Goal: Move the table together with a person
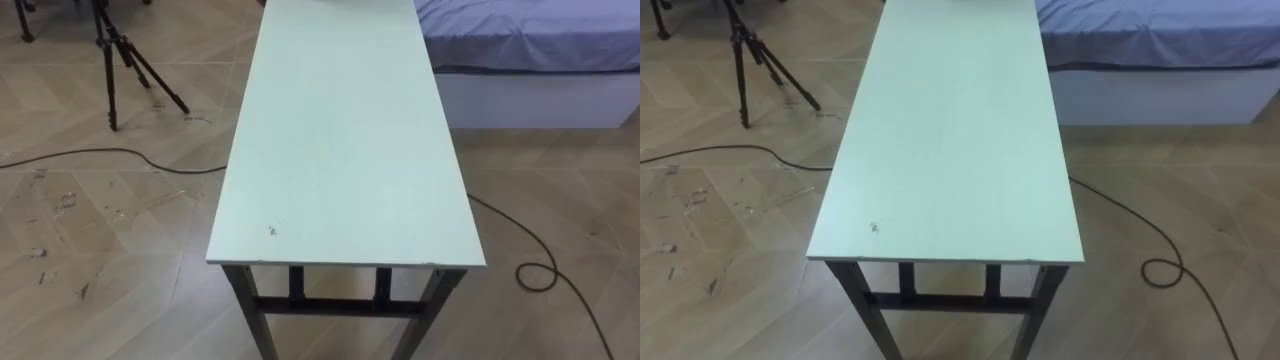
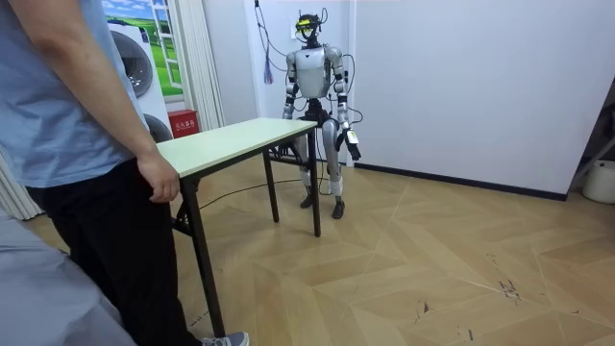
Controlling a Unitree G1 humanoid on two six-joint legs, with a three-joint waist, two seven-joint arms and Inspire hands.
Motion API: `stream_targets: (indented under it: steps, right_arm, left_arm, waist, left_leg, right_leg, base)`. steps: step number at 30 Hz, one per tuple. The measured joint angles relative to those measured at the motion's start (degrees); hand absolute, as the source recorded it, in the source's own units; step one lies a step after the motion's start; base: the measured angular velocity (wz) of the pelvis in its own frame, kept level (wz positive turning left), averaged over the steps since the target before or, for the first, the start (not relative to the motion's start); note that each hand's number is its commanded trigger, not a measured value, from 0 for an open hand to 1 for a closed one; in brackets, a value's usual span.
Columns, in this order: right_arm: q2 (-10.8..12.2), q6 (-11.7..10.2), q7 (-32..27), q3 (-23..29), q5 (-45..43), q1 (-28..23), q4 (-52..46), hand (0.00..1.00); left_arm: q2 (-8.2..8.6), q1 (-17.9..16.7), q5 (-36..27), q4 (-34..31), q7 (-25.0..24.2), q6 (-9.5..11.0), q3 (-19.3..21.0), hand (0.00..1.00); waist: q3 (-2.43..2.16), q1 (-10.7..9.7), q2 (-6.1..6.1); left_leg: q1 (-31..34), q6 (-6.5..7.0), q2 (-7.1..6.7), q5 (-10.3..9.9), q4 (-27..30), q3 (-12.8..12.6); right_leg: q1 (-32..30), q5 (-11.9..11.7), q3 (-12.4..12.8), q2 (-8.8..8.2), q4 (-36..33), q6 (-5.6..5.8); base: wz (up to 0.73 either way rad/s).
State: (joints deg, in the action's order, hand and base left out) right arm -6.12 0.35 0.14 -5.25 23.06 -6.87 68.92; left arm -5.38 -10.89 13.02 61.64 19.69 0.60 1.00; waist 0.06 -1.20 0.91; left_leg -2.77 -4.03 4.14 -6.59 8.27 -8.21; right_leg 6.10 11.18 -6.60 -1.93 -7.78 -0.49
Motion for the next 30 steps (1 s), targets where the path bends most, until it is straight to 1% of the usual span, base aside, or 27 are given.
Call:
stream_targets:
  steps: [7,9,10,11,12,13,14,15,16,17,18,20,22,23,24,26,27,29,30]
  right_arm:
    - [0.02,-0.06,1.03,0.0,2.38,0.02,-0.02,0.0]
    - [-0.07,-0.05,1.94,0.0,3.48,-0.14,0.25,0.0]
    - [-0.11,0.02,2.36,0.04,3.72,-0.04,0.44,0.0]
    - [-0.16,0.11,2.72,0.32,4.01,-0.05,0.65,0.0]
    - [-0.16,0.13,3.0,0.41,4.25,0.05,1.0,0.0]
    - [-0.14,0.25,3.61,0.86,4.54,0.06,1.59,0.0]
    - [-0.14,0.29,3.96,1.12,4.72,0.11,1.92,0.0]
    - [-0.1,0.31,4.16,1.48,4.76,0.1,2.03,0.0]
    - [-0.04,0.37,4.53,2.2,4.98,0.04,2.25,0.0]
    - [-0.03,0.49,4.83,2.53,5.21,0.02,2.41,0.0]
    - [-0.02,0.5,5.01,2.65,5.68,-0.05,2.41,0.0]
    - [-0.15,0.62,6.33,2.69,7.58,-0.04,2.39,0.0]
    - [-0.16,0.99,7.42,2.85,8.7,-0.07,2.36,0.0]
    - [-0.15,1.21,8.13,3.1,9.37,-0.2,2.11,0.0]
    - [-0.18,1.43,8.49,3.14,10.09,-0.21,1.94,0.0]
    - [-0.22,2.31,9.2,3.07,11.81,-0.45,-0.37,0.0]
    - [-0.23,2.34,9.39,3.07,12.66,-0.81,-1.69,0.0]
    - [-0.28,2.34,10.55,3.06,15.4,-1.51,-6.45,0.0]
    - [-0.28,2.44,10.72,3.01,16.4,-1.86,-8.06,0.0]
  left_arm:
    - [0.0,0.22,-0.11,-0.03,0.13,0.25,0.12,0.0]
    - [0.0,0.37,-1.3,-0.02,0.12,0.24,0.03,0.0]
    - [0.02,0.33,-3.38,0.01,0.02,0.26,0.0,0.0]
    - [0.08,0.32,-6.33,-0.01,-0.17,0.23,0.02,0.0]
    - [0.13,0.35,-7.82,0.0,-0.21,0.23,0.03,0.0]
    - [0.17,0.4,-10.42,0.08,-0.46,0.24,0.0,0.0]
    - [0.11,0.42,-13.42,0.17,-1.24,0.24,0.02,0.0]
    - [0.07,0.41,-14.97,0.2,-1.9,0.23,0.08,0.0]
    - [0.07,0.39,-18.15,0.22,-3.33,0.22,0.25,0.0]
    - [0.07,0.13,-21.04,0.25,-4.9,0.22,0.69,0.0]
    - [0.06,-0.01,-22.42,0.27,-5.61,0.22,0.95,0.0]
    - [-0.15,-0.46,-29.12,0.3,-8.43,0.18,1.03,0.0]
    - [-0.4,-1.0,-32.62,0.29,-10.97,0.17,1.11,0.0]
    - [-0.58,-1.15,-34.47,0.27,-12.59,0.02,1.15,0.0]
    - [-0.62,-1.16,-35.9,0.23,-13.41,-0.14,1.13,0.0]
    - [-0.69,-1.22,-42.52,-0.25,-16.91,-0.54,0.93,0.0]
    - [-0.67,-1.38,-44.41,-1.09,-17.7,-0.79,0.8,0.0]
    - [-0.76,-1.93,-50.42,-4.2,-20.47,-0.97,-0.56,0.0]
    - [-0.85,-1.89,-51.88,-4.67,-20.86,-0.97,-1.26,0.0]
  waist:
    - [0.04,-0.13,0.03]
    - [0.15,-0.13,0.03]
    - [0.38,-0.07,0.24]
    - [0.38,-0.09,0.07]
    - [0.32,-0.1,0.24]
    - [0.39,-0.17,0.01]
    - [0.31,-0.14,-0.04]
    - [0.29,-0.13,-0.02]
    - [0.19,-0.06,-0.19]
    - [0.28,0.03,0.28]
    - [0.19,0.01,-0.08]
    - [0.18,0.0,0.06]
    - [0.14,-0.02,-0.04]
    - [0.05,0.18,-0.31]
    - [0.07,0.28,-0.44]
    - [0.01,0.24,-0.52]
    - [0.02,0.3,-0.48]
    - [-0.02,0.32,-0.59]
    - [-0.05,0.3,-0.64]
  left_leg:
    - [-0.14,0.01,0.01,-0.03,0.0,0.0]
    - [-0.52,-0.02,0.02,-0.05,-0.06,-0.19]
    - [-0.85,-0.02,0.07,-0.16,-0.1,-0.41]
    - [-0.96,-0.03,0.09,-0.26,-0.1,-0.42]
    - [-0.99,-0.02,0.09,-0.32,-0.09,-0.42]
    - [-1.0,0.0,0.09,-0.4,-0.09,-0.48]
    - [-0.99,0.05,0.09,-0.47,-0.09,-0.55]
    - [-0.99,0.06,0.09,-0.5,-0.08,-0.59]
    - [-1.03,0.07,0.08,-0.53,-0.08,-0.7]
    - [-1.06,0.08,0.08,-0.54,-0.09,-0.83]
    - [-1.06,0.08,0.08,-0.55,-0.08,-0.9]
    - [-0.92,0.09,0.08,-0.57,-0.04,-1.07]
    - [-0.89,0.06,0.09,-0.6,0.05,-1.21]
    - [-0.89,0.04,0.09,-0.62,0.06,-1.22]
    - [-0.89,0.04,0.1,-0.63,0.06,-1.22]
    - [-0.82,0.04,0.1,-0.64,0.07,-1.28]
    - [-0.77,0.04,0.11,-0.64,0.07,-1.4]
    - [-0.48,0.05,0.14,-0.65,0.15,-1.72]
    - [-0.4,0.09,0.13,-0.69,0.26,-1.73]
  right_leg:
    - [0.12,0.0,0.15,-0.01,0.03,0.0]
    - [0.42,0.0,0.2,-0.01,0.09,0.0]
    - [0.57,0.0,0.26,-0.01,0.1,0.0]
    - [0.62,0.04,0.38,-0.01,0.12,0.04]
    - [0.64,0.06,0.37,-0.01,0.12,0.07]
    - [0.65,0.07,0.37,-0.02,0.11,0.1]
    - [0.64,0.08,0.4,-0.03,0.11,0.12]
    - [0.64,0.09,0.4,-0.04,0.11,0.14]
    - [0.64,0.11,0.57,-0.06,0.11,0.17]
    - [0.65,0.12,0.64,-0.08,0.12,0.19]
    - [0.65,0.13,0.65,-0.08,0.14,0.2]
    - [0.61,0.13,0.36,-0.13,0.13,0.2]
    - [0.57,0.17,0.36,-0.14,0.14,0.18]
    - [0.55,0.23,0.38,-0.14,0.11,0.18]
    - [0.53,0.23,0.39,-0.14,0.1,0.18]
    - [0.39,0.24,0.43,-0.16,0.03,0.19]
    - [0.26,0.24,0.51,-0.16,-0.02,0.19]
    - [-0.15,0.23,0.7,-0.17,-0.1,0.2]
    - [-0.15,0.22,0.68,-0.19,-0.1,0.21]
  base:
    - [0.0]
    - [-0.03]
    - [-0.08]
    - [-0.07]
    - [0.0]
    - [0.0]
    - [0.0]
    - [0.0]
    - [-0.03]
    - [-0.04]
    - [0.0]
    - [0.0]
    - [0.0]
    - [0.0]
    - [0.0]
    - [0.0]
    - [-0.05]
    - [-0.05]
    - [0.0]
